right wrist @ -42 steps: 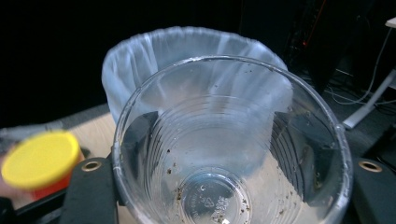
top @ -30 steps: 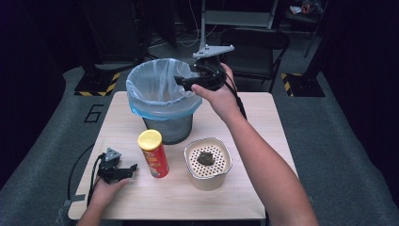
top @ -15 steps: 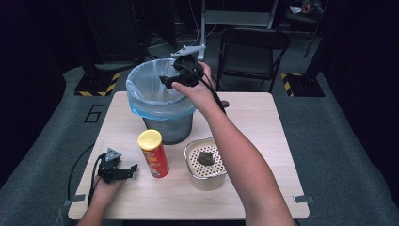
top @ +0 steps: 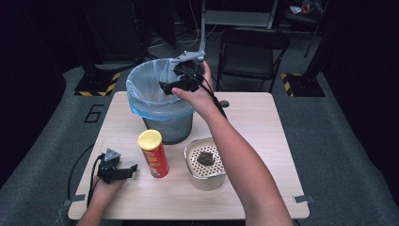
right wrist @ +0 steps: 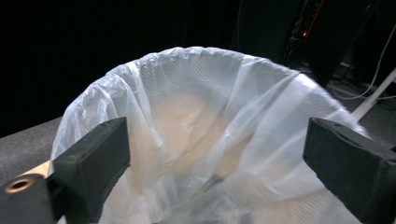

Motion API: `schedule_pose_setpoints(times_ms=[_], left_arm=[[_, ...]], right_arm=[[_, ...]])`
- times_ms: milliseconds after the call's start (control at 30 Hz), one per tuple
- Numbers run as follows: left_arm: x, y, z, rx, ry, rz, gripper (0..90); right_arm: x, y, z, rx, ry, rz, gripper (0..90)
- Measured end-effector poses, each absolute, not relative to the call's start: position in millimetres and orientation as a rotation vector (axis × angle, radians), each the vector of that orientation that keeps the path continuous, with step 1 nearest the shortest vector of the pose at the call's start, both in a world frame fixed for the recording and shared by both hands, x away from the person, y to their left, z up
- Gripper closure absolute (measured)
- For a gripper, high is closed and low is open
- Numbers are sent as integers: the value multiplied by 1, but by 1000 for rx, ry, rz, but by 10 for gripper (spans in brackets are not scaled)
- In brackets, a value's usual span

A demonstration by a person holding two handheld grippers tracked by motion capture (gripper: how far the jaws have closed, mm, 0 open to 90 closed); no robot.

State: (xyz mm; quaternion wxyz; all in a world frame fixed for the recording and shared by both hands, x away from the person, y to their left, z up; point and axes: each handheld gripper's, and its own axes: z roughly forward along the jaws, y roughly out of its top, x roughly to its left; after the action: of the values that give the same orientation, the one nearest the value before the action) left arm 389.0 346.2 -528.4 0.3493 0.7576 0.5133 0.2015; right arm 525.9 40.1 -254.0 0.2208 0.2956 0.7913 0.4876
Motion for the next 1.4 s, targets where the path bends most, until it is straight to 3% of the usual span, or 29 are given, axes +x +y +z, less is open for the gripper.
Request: schedule_pose_setpoints(times_ms=[467, 933, 1400], left_arm=[[385, 348, -515, 1912, 1324, 479, 116], [366, 339, -467, 1872, 1171, 451, 116], [351, 313, -446, 1895, 1027, 359, 117]], right_arm=[[497, -34, -253, 812, 2148, 1437, 196], [460, -103, -297, 877, 2121, 1337, 216], [434, -151, -341, 996, 2103, 1325, 205]])
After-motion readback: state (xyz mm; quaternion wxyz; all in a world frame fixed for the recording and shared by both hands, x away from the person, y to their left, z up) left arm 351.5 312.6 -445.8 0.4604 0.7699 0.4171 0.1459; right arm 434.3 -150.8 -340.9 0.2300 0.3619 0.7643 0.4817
